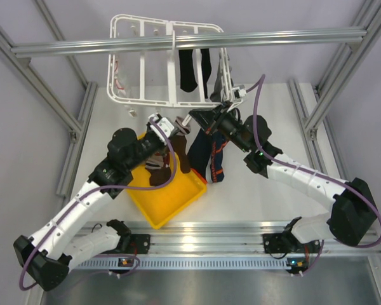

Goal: Clip the socks to the hanger
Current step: Clamp the sock onto the hanger, then open the clamp at the hanger.

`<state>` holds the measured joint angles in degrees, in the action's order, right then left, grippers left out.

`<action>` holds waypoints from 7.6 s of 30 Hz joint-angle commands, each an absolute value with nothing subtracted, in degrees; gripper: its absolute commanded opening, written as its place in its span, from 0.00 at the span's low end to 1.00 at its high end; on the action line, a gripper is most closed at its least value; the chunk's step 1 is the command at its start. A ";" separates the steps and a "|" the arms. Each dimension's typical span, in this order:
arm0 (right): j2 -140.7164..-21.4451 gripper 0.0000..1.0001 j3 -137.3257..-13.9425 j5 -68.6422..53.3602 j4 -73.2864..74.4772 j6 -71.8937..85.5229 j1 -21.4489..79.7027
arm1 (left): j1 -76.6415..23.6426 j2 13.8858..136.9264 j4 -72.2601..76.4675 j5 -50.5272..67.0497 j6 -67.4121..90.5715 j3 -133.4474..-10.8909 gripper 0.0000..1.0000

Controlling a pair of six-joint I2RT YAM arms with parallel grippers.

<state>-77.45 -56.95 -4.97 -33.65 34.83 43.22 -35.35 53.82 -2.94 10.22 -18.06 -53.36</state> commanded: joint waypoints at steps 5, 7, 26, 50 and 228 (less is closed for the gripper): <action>-77.96 0.00 -58.97 -5.18 -29.09 33.57 43.59 | -35.77 50.98 1.67 10.20 -19.34 -54.58 0.00; -78.22 0.00 -59.15 -6.59 -29.27 34.10 43.59 | -35.77 51.06 1.76 9.85 -19.25 -54.67 0.00; -78.75 0.01 -60.20 -10.11 -29.18 37.44 43.59 | -36.39 52.47 5.80 9.41 -18.81 -54.14 0.00; -76.20 0.61 -59.51 -9.40 -28.39 37.88 43.15 | -36.56 51.15 3.60 9.05 -19.69 -50.89 0.00; -81.12 0.68 -65.22 -27.78 -44.83 34.01 46.14 | -20.83 51.42 -6.85 39.55 3.16 -57.31 0.00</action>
<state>-81.19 -61.56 -29.26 -38.63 33.63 45.01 -19.97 51.44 -2.39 31.09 1.54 -56.23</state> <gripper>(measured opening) 0.679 0.296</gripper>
